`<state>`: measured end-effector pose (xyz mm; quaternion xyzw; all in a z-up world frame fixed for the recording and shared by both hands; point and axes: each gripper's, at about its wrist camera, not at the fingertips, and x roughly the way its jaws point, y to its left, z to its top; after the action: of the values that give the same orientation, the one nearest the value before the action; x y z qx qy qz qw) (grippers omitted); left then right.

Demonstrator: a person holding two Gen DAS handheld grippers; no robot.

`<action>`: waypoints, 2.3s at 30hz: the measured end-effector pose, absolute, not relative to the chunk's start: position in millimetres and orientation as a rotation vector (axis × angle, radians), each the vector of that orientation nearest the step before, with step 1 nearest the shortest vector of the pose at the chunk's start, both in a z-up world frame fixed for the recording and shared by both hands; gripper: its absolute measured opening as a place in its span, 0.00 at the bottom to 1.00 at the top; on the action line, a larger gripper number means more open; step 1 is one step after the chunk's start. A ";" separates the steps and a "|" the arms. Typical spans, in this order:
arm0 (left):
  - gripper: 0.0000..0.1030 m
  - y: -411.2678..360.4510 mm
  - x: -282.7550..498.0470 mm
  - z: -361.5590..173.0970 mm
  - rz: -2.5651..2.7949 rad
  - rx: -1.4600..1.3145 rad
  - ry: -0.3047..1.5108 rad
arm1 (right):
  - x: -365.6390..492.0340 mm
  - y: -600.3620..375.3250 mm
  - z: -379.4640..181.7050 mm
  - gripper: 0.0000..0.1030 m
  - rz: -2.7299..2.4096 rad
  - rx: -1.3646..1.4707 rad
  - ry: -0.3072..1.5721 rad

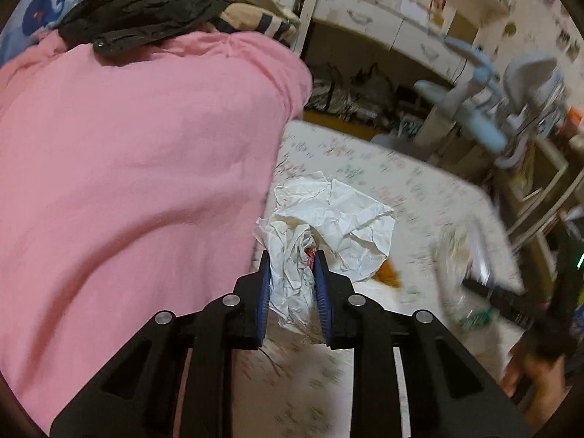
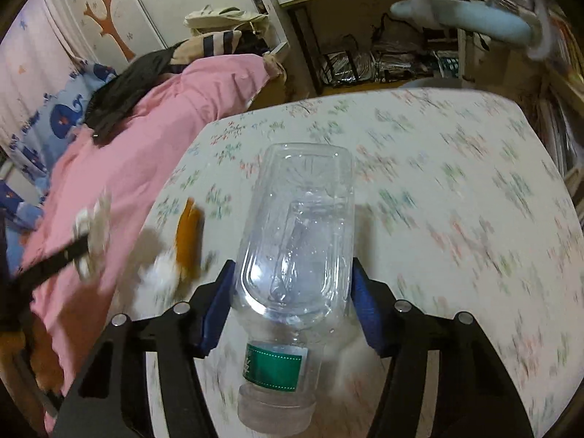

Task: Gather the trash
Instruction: 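Lift the tissue and bottle and carry them toward the yellow bowl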

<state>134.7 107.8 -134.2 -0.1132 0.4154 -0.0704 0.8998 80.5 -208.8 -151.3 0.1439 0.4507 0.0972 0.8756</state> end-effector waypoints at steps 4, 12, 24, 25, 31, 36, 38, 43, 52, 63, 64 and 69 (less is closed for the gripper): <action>0.21 102.0 104.7 -117.2 -0.167 -0.283 0.827 | 42.7 -233.2 -147.8 0.57 0.215 0.392 0.932; 0.21 66.7 45.7 -107.0 -0.190 -0.228 0.811 | -2.3 -252.4 -125.1 0.57 0.271 0.567 0.867; 0.21 44.8 4.2 -104.5 -0.241 -0.185 0.798 | -28.7 -258.1 -120.2 0.57 0.324 0.618 0.822; 0.21 43.4 4.2 -104.0 -0.244 -0.181 0.796 | -28.2 -257.3 -120.5 0.57 0.330 0.620 0.820; 0.21 40.1 3.2 -98.7 -0.260 -0.174 0.777 | -30.5 -253.5 -121.4 0.57 0.384 0.629 0.809; 0.21 34.7 -1.3 -91.0 -0.289 -0.156 0.751 | -37.2 -241.1 -112.8 0.58 0.437 0.590 0.791; 0.21 34.0 -4.0 -88.5 -0.295 -0.152 0.741 | -40.3 -238.3 -110.8 0.58 0.450 0.577 0.783; 0.21 39.0 -16.5 -84.4 -0.282 -0.164 0.728 | -52.8 -223.9 -114.8 0.58 0.479 0.536 0.793; 0.21 59.5 -54.7 -86.1 -0.249 -0.215 0.727 | -101.6 -201.6 -128.9 0.58 0.496 0.486 0.821; 0.21 67.7 -90.6 -95.7 -0.249 -0.236 0.742 | -150.7 -174.8 -149.2 0.58 0.482 0.410 0.869; 0.21 67.2 -93.1 -96.4 -0.253 -0.237 0.742 | -153.3 -172.7 -151.0 0.58 0.481 0.406 0.877; 0.21 59.4 -103.6 -101.0 -0.274 -0.230 0.752 | -168.6 -155.5 -166.3 0.58 0.487 0.359 0.929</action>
<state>-103.6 59.4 -101.0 -0.1115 0.3654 -0.1333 0.9145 -168.6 -155.5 -166.3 0.1702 0.4410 0.2313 0.8503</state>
